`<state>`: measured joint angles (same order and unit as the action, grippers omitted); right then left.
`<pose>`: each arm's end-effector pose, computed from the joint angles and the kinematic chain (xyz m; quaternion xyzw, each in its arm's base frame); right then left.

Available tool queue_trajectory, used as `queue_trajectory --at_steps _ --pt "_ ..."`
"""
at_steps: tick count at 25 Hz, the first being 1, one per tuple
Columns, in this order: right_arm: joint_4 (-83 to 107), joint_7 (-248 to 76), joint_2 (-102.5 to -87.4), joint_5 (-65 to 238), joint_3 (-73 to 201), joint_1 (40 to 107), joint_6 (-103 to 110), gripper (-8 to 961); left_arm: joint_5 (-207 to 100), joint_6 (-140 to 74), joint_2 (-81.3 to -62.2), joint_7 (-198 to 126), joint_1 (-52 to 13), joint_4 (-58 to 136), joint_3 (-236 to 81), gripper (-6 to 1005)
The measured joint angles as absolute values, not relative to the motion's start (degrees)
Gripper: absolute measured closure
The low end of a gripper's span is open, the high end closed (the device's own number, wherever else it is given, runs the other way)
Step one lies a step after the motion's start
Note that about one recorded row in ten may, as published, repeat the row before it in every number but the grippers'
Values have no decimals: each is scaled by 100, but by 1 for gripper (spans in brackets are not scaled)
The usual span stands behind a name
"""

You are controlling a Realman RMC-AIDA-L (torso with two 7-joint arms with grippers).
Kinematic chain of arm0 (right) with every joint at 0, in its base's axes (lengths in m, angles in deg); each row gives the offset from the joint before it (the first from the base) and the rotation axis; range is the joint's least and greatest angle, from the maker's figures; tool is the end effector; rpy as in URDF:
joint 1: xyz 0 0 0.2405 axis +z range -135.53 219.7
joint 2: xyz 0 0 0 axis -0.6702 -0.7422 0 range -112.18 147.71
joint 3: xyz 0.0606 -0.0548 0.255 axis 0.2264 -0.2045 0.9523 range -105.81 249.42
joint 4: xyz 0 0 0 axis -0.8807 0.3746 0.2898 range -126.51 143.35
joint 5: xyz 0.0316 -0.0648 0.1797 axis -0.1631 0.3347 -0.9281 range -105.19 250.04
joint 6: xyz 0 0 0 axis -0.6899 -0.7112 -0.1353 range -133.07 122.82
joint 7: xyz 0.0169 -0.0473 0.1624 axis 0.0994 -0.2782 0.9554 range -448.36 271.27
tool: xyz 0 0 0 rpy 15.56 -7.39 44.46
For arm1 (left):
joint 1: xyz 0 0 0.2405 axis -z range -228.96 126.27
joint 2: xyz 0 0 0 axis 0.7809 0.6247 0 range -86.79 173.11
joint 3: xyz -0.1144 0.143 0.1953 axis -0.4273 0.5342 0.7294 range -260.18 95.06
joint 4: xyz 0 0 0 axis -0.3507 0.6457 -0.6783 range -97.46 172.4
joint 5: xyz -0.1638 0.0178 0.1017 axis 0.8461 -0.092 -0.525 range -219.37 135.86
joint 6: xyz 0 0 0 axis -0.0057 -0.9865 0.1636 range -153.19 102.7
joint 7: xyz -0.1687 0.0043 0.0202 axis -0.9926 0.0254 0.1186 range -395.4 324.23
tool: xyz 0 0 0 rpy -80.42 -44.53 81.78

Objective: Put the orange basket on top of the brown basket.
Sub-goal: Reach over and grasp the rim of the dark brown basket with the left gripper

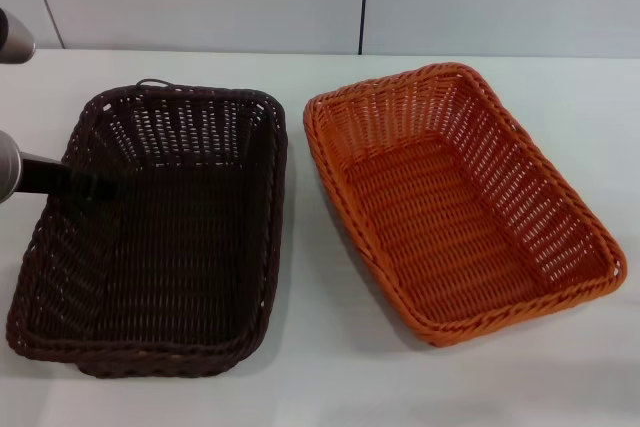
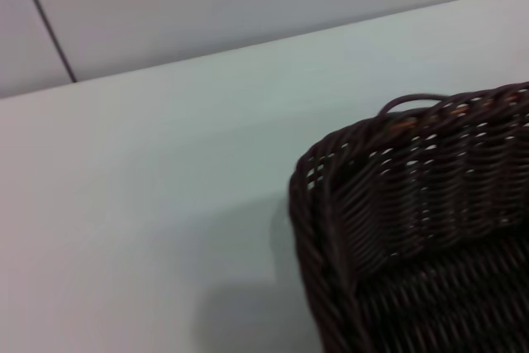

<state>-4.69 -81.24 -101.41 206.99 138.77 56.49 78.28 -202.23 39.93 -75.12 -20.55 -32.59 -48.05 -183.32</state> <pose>0.3521 0.2946 0.0626 -0.5334 0.2006 0.3634 0.7370 -0.2769 0.3665 0.0321 -0.7863 -0.4403 0.0827 0.4255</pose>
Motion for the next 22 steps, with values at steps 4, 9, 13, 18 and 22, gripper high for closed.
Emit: queue_trajectory --at_steps 4,9,13,18,22 --pt "-467 -8117 -10142 20699 13877 5635 7830 306 -20176 4037 -7490 -1948 -3303 -4923 -18194 300" --pt "-467 -8107 -10128 20691 13883 5615 7869 306 -20219 4288 -7480 -1698 -3158 -4797 -18115 404" --pt "-467 -8108 -10127 20692 13881 5606 7881 307 -20178 4475 -7475 -1288 -3144 -4924 -18175 527" --pt "-463 -8108 -10124 20694 13878 5597 7886 307 -20092 4773 -7470 -405 -3000 -4986 -18449 648" --pt "-457 -8107 -10124 20697 13877 5576 7892 307 -20045 4855 -7470 64 -2946 -4987 -18595 672"
